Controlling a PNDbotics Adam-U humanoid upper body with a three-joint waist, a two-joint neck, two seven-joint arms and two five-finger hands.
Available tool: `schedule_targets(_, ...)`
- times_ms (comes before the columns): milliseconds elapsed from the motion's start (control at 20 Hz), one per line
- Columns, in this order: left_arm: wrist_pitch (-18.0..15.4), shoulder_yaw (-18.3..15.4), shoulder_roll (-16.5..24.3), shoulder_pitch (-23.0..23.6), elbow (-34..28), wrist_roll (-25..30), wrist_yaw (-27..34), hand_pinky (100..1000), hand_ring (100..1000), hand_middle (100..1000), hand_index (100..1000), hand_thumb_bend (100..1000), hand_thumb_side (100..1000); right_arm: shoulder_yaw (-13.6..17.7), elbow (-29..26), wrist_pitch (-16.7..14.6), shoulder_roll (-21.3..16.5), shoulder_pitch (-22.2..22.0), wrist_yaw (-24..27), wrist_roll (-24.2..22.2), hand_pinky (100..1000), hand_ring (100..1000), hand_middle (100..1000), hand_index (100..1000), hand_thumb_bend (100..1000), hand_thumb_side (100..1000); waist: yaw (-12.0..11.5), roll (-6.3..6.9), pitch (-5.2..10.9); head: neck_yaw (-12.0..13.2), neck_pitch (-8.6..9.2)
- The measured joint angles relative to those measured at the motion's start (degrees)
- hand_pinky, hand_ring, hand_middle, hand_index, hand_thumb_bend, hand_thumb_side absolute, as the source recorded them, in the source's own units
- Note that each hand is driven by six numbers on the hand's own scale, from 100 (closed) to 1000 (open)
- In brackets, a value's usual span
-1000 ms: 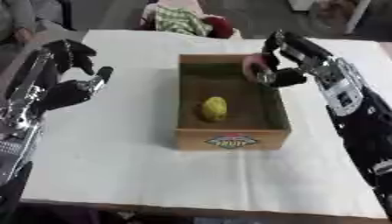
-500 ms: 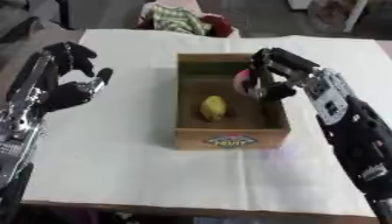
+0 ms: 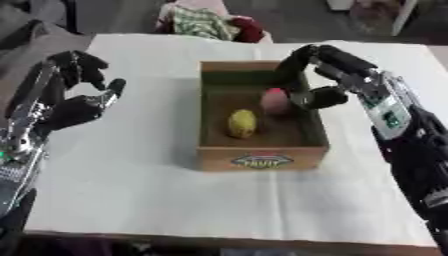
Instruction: Pick up objects on the table and place them in the box.
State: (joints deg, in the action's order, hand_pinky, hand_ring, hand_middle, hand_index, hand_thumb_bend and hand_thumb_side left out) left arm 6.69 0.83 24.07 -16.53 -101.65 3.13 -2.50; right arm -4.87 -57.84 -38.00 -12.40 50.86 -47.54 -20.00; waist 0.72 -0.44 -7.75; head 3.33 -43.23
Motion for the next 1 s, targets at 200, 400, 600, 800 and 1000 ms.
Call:
schedule_targets(200, -0.08, -0.38, -0.40, 0.47, -0.01, -0.20, 0.00, 711, 476, 436, 612, 377, 100, -0.35, -1.50, -0.90, -0.33, -0.25, 0.77, -1.88, 656, 709, 628, 876, 100, 319, -0.09, 0.00, 0.00, 0.01, 0.00)
schedule_targets(400, -0.09, -0.90, -0.42, 1.49, -0.11, -0.60, 0.04, 712, 476, 436, 612, 373, 100, 0.02, -4.49, -1.01, -1.25, -1.66, 3.48, -2.48, 641, 681, 593, 864, 100, 196, -0.12, -0.02, -0.14, 0.09, 0.00)
schedule_targets(600, -0.36, -1.39, -0.45, 2.33, -0.37, -0.94, 0.41, 714, 481, 443, 618, 375, 100, 1.14, -8.08, 0.52, -2.66, -3.56, 8.30, -1.90, 626, 656, 562, 844, 100, 142, -0.10, -0.02, -0.41, 0.09, 0.00)
schedule_targets(800, -0.78, -1.79, -0.93, 3.21, -0.80, -1.28, 0.51, 715, 482, 444, 620, 375, 100, 2.55, -11.55, 2.83, -4.05, -6.09, 13.56, -1.61, 624, 653, 559, 843, 100, 133, -0.06, 0.01, -0.77, 0.22, 0.01)
schedule_targets(1000, -1.35, -2.22, -1.13, 4.25, -1.19, -1.44, 0.51, 719, 488, 453, 628, 376, 100, 4.00, -13.97, 5.12, -4.90, -7.83, 17.31, -1.86, 604, 629, 533, 825, 100, 101, 0.45, 0.04, -1.10, 0.55, 0.08)
